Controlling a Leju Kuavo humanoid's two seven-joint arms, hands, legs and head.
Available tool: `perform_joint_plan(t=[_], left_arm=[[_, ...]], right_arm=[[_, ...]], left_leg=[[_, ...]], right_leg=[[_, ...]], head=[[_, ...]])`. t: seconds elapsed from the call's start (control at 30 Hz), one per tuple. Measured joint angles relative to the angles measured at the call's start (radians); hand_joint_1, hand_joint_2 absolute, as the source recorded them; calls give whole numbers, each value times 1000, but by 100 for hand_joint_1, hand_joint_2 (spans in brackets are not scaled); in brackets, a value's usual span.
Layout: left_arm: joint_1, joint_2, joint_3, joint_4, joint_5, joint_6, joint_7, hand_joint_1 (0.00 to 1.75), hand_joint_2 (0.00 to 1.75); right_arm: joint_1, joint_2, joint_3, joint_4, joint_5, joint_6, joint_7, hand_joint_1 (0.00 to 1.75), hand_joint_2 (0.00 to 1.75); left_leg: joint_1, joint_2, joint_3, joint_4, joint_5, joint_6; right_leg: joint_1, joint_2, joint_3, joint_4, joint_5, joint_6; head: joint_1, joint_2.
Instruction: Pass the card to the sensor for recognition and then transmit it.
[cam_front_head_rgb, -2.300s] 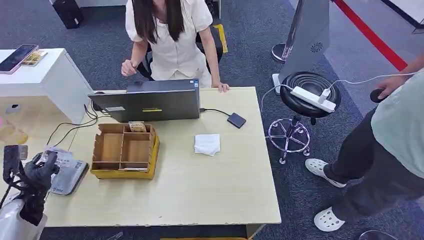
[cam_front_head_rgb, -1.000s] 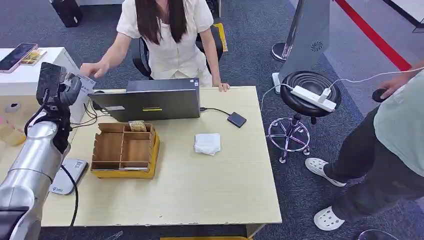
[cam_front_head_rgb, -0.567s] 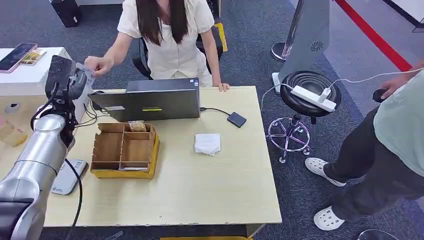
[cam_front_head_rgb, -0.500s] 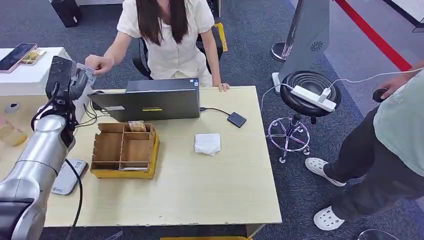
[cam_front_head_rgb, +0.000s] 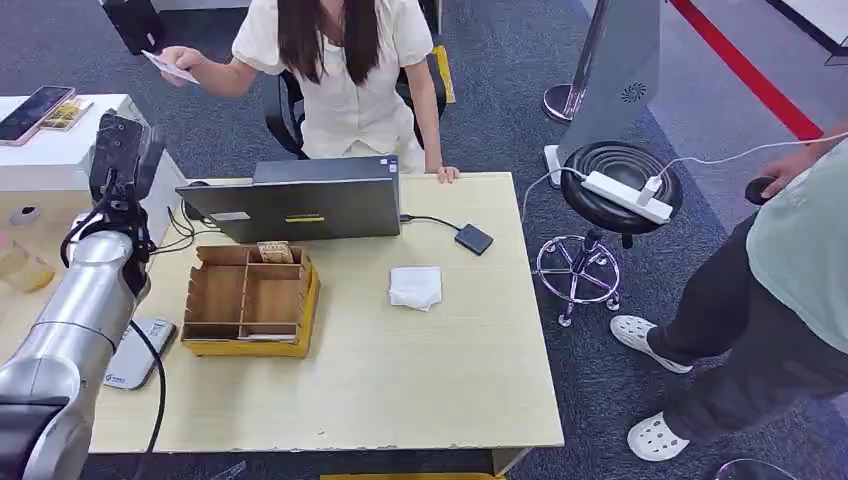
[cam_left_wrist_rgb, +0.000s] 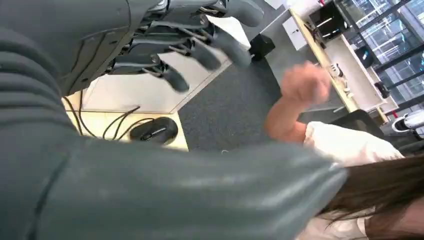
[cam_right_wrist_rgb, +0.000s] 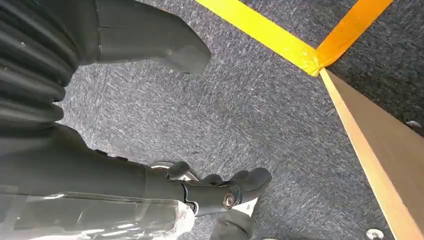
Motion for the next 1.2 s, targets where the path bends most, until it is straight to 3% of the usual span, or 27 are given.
perform_joint_plan(t=[0.13,0.23,0.27,0.4,0.53,0.6,0.7,0.8,0.9,1.07,1.2], left_arm=[[4,1,6,0,-13,18,-8,0,0],[5,5,11,0,-53,68,-13,0,0],[5,7,12,0,-70,88,-15,0,175],[5,23,13,0,-148,173,-34,0,175],[6,48,23,-1,-240,285,-113,0,175],[18,65,26,-13,-335,374,-168,0,175],[30,96,30,-36,-473,402,-166,0,175],[39,131,30,-57,-587,403,-154,0,175],[52,164,32,-81,-618,378,-171,0,175],[122,232,33,-163,-633,219,-231,0,175],[176,288,33,-227,-665,152,-242,0,175]], right_arm=[[0,0,0,0,3,-1,0,0,175],[0,0,0,0,3,-2,2,0,175],[0,0,0,0,3,-2,2,0,175],[0,0,0,0,6,-2,8,0,175],[0,1,0,0,18,0,10,0,175],[-1,1,0,0,27,2,10,0,175],[-2,2,0,0,36,6,10,0,175],[-2,2,0,-2,39,15,6,0,175],[-3,2,0,-3,39,15,-1,0,175],[-4,2,0,-6,41,18,-20,0,175],[-6,0,0,-6,46,22,-24,0,175]], left_leg=[[0,0,0,0,0,0],[0,0,0,0,0,0],[0,0,0,0,0,0],[0,0,0,0,0,0],[0,0,0,0,0,0],[0,0,0,0,0,0],[0,0,-1,0,0,0],[0,0,-1,0,0,0],[0,0,-1,0,0,0],[0,2,-1,0,0,0],[0,2,-1,0,0,-1]], right_leg=[[0,0,0,0,0,0],[0,0,0,0,0,0],[0,0,0,0,0,0],[0,0,0,0,0,0],[0,0,0,0,0,0],[0,0,0,0,0,0],[0,0,0,0,0,0],[0,0,-1,0,0,0],[0,0,-1,0,0,0],[0,2,-1,0,0,0],[0,2,-2,0,0,0]], head=[[0,0],[0,0],[0,0],[0,0],[0,0],[0,0],[0,0],[0,0],[0,0],[0,0],[0,0]])
